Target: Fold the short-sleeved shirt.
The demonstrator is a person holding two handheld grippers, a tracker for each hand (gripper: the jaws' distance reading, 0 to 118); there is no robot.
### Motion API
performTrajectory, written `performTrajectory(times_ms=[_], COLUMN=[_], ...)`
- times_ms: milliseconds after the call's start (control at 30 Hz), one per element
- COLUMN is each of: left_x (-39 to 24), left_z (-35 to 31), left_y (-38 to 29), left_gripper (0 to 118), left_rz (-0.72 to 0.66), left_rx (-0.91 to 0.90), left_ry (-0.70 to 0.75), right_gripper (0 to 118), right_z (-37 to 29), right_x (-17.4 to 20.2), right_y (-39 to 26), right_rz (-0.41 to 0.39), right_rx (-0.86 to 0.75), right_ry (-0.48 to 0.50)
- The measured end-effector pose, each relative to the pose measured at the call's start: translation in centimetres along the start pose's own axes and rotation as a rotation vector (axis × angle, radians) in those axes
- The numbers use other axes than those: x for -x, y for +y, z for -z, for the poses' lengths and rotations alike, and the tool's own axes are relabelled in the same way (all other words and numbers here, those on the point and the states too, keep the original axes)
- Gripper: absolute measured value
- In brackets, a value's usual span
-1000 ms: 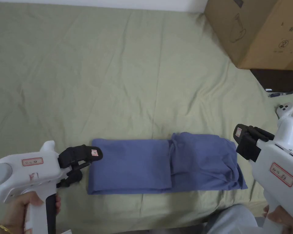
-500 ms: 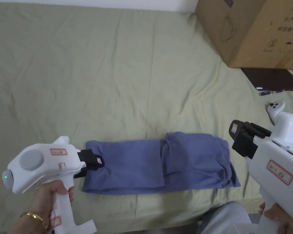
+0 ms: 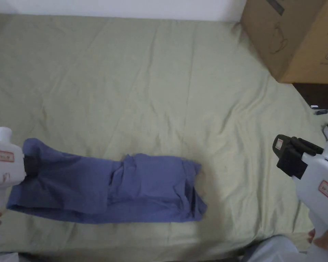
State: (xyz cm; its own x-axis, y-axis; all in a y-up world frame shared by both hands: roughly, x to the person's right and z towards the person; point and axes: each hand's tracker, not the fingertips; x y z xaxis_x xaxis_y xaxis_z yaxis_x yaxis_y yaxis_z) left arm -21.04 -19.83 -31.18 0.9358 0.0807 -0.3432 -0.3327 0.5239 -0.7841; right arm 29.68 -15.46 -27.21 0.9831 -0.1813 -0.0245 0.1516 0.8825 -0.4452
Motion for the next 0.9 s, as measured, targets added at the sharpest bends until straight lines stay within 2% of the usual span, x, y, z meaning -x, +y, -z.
performTrajectory(times_ms=[100,200,333,500,600,667,700,833,900], left_x=[-1.5,-5.3,-11.8,-19.9,-23.8,-26.0,-26.6,-27.3,-26.7], left_z=[-2.3,-3.6,-3.5,0.0,3.9,5.9,7.1,9.0,8.0], left_y=[0.4,0.5,0.0,-2.1,-4.2,-5.7,-6.5,-7.9,-7.7], left_gripper=[6,6,6,7,10,13,18,62,65], left_rz=[0.079,0.121,0.244,0.359,0.43,0.43,0.435,0.367,0.322], left_rx=[-0.051,-0.059,-0.032,0.057,0.151,0.211,0.231,0.294,0.279], left_ry=[-0.018,-0.131,-0.273,-0.37,-0.373,-0.34,-0.351,-0.436,-0.478], right_gripper=[0,0,0,0,0,0,0,0,0], right_z=[0.2,0.2,-0.3,-1.3,-1.9,-2.3,-2.7,-3.1,-3.3], right_x=[-0.2,-0.2,-0.7,-1.6,-2.2,-2.8,-2.6,-3.0,-3.1], right_y=[-0.2,-0.5,-1.0,-1.5,-1.6,-1.8,-1.7,-1.7,-1.6], right_rz=[0.006,0.011,0.028,0.045,0.05,0.052,0.055,0.075,0.086], right_rx=[0.0,-0.001,-0.001,-0.005,-0.006,-0.012,-0.014,-0.009,-0.007], right_ry=[0.006,0.012,0.011,-0.012,-0.034,-0.046,-0.053,-0.08,-0.08])
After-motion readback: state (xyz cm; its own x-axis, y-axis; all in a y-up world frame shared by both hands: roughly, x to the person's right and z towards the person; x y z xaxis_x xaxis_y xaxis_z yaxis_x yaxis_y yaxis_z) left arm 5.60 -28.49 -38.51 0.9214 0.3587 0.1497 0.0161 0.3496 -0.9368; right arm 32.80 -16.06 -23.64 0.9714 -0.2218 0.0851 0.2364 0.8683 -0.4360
